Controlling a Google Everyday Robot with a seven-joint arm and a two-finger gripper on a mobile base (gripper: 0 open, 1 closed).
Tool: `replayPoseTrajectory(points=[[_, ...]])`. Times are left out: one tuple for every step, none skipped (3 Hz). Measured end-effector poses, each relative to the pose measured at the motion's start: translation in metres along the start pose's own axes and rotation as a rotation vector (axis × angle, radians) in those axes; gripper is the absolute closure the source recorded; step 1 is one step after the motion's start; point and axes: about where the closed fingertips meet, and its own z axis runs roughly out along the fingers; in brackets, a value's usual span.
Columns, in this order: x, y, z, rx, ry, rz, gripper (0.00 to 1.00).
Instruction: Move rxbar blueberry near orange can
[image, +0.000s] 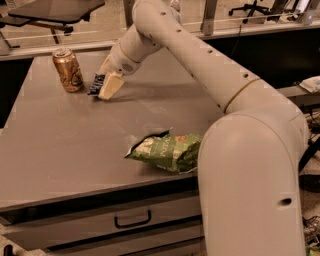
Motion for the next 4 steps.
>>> replayPoseTrajectory(points=[[-0.01, -0.001, 0.002, 0.005, -0.008, -0.012, 1.0], [-0.014, -0.002, 0.006, 0.007, -0.017, -0.029, 0.75], [-0.014, -0.001, 0.009, 0.002, -0.017, -0.029, 0.52], [-0.015, 0.001, 0.014, -0.006, -0.018, -0.029, 0.2]])
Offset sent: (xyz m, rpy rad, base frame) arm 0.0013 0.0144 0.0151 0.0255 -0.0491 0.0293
